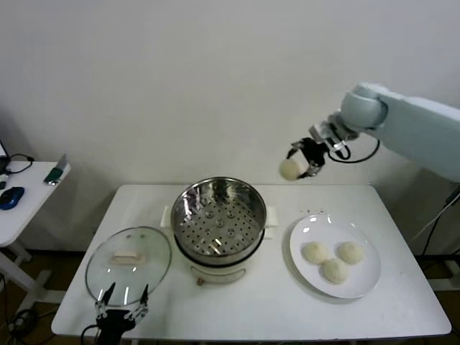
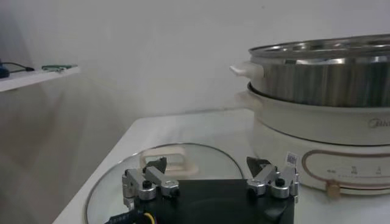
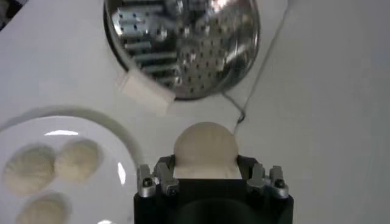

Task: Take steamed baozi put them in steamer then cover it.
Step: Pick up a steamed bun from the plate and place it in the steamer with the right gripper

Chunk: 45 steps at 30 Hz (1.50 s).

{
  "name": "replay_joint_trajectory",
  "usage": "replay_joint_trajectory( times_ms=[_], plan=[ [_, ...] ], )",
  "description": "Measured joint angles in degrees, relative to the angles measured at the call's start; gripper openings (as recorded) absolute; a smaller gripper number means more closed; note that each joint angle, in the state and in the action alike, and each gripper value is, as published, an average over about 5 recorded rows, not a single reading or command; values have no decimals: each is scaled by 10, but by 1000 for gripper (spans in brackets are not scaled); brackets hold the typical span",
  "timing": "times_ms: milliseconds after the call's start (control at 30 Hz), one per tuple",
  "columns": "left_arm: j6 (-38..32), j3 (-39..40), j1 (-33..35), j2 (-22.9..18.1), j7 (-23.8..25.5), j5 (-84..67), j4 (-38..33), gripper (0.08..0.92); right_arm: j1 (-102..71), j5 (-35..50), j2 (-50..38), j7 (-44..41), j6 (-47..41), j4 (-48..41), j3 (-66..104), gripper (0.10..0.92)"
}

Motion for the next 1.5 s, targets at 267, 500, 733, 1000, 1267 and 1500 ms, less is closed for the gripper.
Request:
replay_joint_trajectory(
  times_ms=[267, 500, 733, 1000, 1267, 1500],
  plan=[
    [-2, -1, -2, -1, 0, -2, 0, 823, 10, -71, 85, 45, 58, 35, -38, 679],
    [-4, 3, -3, -7, -1, -2, 1, 823, -39, -164, 146, 75, 95, 1, -43, 679],
    [-5, 5, -4, -10, -3, -2, 5, 823, -92, -231, 196, 94, 123, -61, -41, 679],
    [-8, 2, -5, -10, -4, -3, 7, 823, -145, -276, 245, 111, 147, -140, -30, 679],
    [-8, 2, -5, -10, -5, -5, 7, 823, -183, -297, 280, 118, 160, -200, -25, 679],
    [-9, 2, -6, -11, -7, -5, 7, 823, -196, -306, 297, 127, 174, -231, -20, 741]
  ],
)
